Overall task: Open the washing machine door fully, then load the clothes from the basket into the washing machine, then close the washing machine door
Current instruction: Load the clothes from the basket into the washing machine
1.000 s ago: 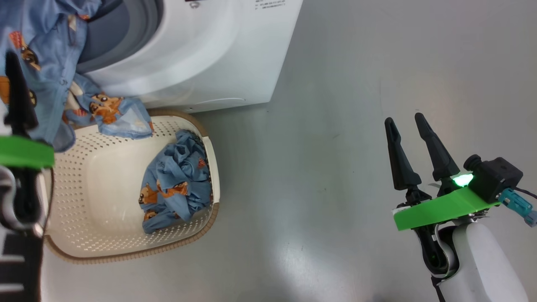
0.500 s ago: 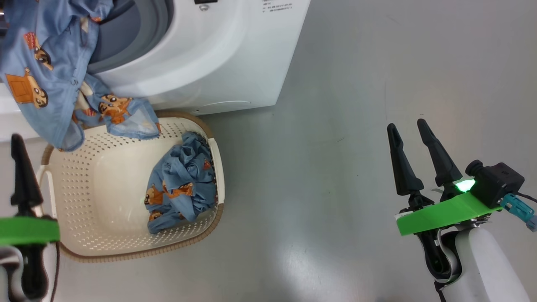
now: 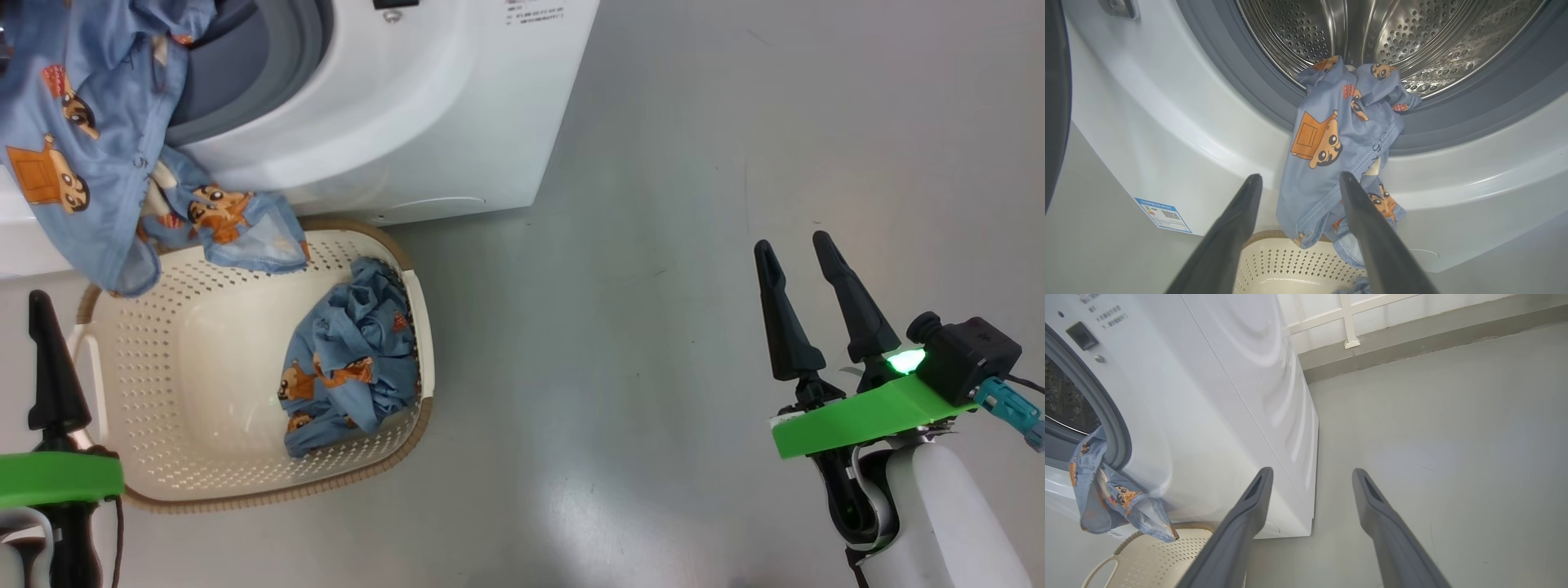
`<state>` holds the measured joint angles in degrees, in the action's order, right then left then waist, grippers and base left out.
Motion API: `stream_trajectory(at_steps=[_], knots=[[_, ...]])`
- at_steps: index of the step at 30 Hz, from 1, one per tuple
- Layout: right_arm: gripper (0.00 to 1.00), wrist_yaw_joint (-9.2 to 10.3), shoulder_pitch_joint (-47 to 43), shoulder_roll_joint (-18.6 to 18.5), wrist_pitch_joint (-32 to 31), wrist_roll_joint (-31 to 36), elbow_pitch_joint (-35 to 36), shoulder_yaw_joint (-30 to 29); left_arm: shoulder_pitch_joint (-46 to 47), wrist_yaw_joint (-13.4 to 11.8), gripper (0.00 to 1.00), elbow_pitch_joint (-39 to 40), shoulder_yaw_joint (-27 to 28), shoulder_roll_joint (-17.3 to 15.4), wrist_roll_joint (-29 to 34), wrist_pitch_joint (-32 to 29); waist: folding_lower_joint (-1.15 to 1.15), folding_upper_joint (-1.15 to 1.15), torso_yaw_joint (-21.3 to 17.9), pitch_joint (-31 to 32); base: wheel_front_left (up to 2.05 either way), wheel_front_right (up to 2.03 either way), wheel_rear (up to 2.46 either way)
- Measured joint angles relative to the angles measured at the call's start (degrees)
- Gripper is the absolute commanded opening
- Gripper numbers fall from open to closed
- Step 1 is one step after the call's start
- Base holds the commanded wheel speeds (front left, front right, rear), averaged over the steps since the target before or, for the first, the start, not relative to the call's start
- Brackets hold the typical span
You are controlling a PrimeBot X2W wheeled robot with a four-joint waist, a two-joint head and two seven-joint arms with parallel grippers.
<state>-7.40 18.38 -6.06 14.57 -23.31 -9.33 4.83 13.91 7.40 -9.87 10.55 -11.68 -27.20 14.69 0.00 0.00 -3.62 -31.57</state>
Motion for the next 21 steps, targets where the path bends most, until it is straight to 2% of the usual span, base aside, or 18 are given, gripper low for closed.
stream_trajectory(at_steps=[11, 21], knots=[[1.00, 0.00, 0.02, 0.08, 0.00, 0.00, 0.07, -0.03, 0.73, 0.00, 1.00, -3.31, -1.62, -0.15, -0.53, 0.00, 0.00, 0.00, -0.35, -0.95, 0.00, 0.00, 0.00], [1.00, 0.00, 0.43, 0.40, 0.00, 0.02, 0.25, 0.07, 9.34, 0.00, 1.00, -12.26, -7.26, -2.09, -3.02, 0.00, 0.00, 0.00, -0.73, -2.60, 0.00, 0.00, 0.00]])
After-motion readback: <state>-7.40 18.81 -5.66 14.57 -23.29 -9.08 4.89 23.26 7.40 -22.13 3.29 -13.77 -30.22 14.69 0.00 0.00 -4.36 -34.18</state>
